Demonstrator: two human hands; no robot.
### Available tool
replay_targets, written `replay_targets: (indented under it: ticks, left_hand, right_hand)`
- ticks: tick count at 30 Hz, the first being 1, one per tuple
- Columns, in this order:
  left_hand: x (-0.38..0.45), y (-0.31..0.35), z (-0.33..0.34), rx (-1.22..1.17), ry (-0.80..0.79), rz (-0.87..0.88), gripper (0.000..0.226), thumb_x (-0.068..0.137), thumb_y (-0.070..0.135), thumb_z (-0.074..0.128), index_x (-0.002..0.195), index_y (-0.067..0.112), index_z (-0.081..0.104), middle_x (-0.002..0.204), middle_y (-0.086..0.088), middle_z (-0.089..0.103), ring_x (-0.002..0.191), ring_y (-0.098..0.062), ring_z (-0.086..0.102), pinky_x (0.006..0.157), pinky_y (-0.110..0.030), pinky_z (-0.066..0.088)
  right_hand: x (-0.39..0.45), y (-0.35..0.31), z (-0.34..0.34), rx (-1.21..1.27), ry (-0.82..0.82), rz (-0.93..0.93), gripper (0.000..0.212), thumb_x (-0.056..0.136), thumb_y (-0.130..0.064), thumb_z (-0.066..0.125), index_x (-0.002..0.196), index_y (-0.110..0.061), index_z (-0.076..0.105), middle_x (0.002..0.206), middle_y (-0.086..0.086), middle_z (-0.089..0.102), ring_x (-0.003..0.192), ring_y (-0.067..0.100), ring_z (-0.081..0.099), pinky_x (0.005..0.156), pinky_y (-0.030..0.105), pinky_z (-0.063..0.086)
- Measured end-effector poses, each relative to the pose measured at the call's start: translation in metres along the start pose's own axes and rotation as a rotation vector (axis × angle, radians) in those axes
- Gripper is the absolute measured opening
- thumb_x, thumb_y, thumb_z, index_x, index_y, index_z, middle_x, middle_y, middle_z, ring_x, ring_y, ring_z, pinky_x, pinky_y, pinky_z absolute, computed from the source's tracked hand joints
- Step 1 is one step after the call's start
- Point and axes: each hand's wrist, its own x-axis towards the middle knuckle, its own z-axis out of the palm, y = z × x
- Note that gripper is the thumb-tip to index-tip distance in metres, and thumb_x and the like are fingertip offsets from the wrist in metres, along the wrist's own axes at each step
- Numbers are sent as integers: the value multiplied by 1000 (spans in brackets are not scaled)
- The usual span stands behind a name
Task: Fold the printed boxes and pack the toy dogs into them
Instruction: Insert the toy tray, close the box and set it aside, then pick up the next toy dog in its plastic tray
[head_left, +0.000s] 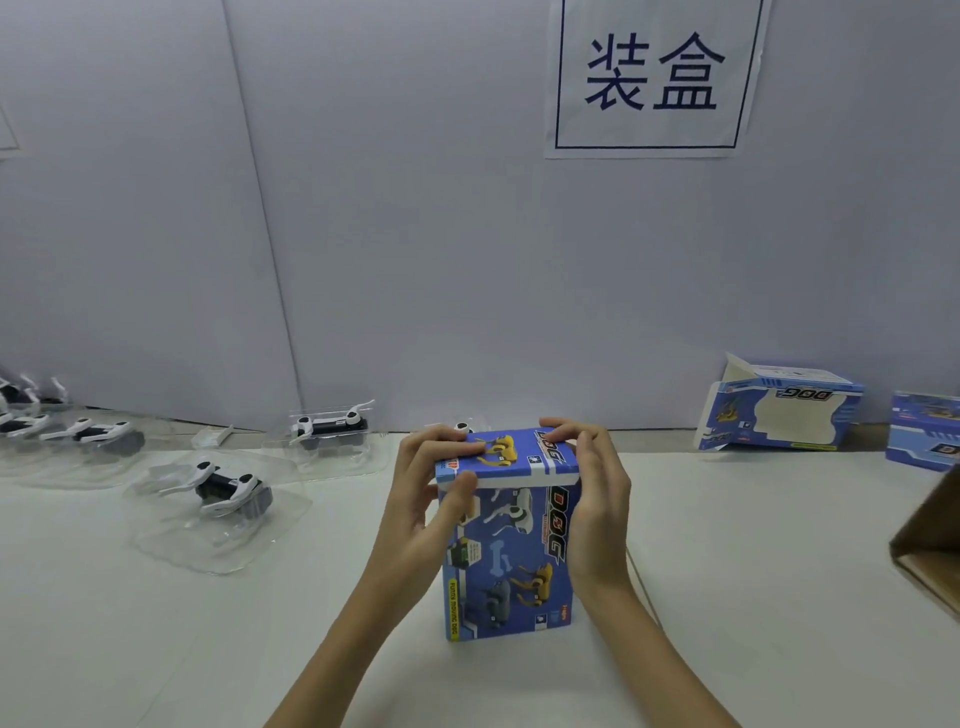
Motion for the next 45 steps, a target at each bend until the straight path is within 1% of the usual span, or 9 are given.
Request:
replay_targets:
  ticks: [3,6,12,15,20,32,37,41,45]
  left_hand:
    - [0,0,0,13,128,3,52,89,72,61,125,35,60,133,5,57,123,-24,64,75,-48,64]
    - [6,1,-20,-38,343,-19,65,85,66,69,133,28,45,124,28,59,93,-10,70,71,-30,62]
    - [13,-4,-59,96,526,73,30,98,41,66,117,52,46,130,8,52,90,-6,69,69,-13,54]
    - [13,-6,-67,320,543,134,23,104,33,62,125,39,56,130,-4,49,105,-11,61,88,-27,55]
    - [11,-6,-65,599,464,204,51,91,40,60,137,19,61,132,-6,39,127,-22,44,110,-56,42]
    - [3,-25,-59,721,103,361,43,89,37,60,125,20,45,142,4,39,138,-19,39,107,-52,34]
    - [6,-28,-56,662,178,336,43,92,41,66,123,21,45,145,12,42,137,-17,44,108,-56,38]
    - [7,-26,-61,643,137,343,62,89,26,64,146,25,40,151,13,38,141,-22,40,113,-58,38]
    - [6,-28,-64,598,143,320,76,88,18,65,154,30,31,156,8,32,145,-26,37,117,-55,36]
  right_hand:
    - [3,2,-1,11,-56,65,39,109,-44,38,127,-19,61,128,-2,70,117,22,69,87,34,61]
    - [3,12,-3,-47,-124,169,34,110,-39,41,131,-20,60,129,-5,70,116,16,69,97,32,56]
    - [-8,42,-6,-657,-276,95,24,106,-13,53,126,-22,64,130,-9,63,122,13,59,92,11,50]
    - [-12,52,-10,-934,-433,-29,44,104,-11,51,145,-28,51,157,-12,41,143,11,35,117,23,34]
    - [-10,62,-12,-1189,-693,-78,75,103,-5,39,164,-35,6,172,-17,-9,158,16,-1,124,33,21]
    - [-2,82,-3,-1220,-685,-104,80,104,-25,49,164,-36,-3,169,-18,-23,127,24,41,94,37,52]
    - [6,76,-2,-1190,-624,-103,75,104,-25,52,164,-31,8,160,-9,12,114,24,49,78,36,52]
    - [7,62,1,-1211,-501,-134,29,108,-34,41,134,-24,50,134,-2,32,101,24,56,72,36,50]
    - [18,48,-3,-1300,-219,-5,42,110,-41,32,113,-11,61,120,6,48,97,33,62,78,39,47]
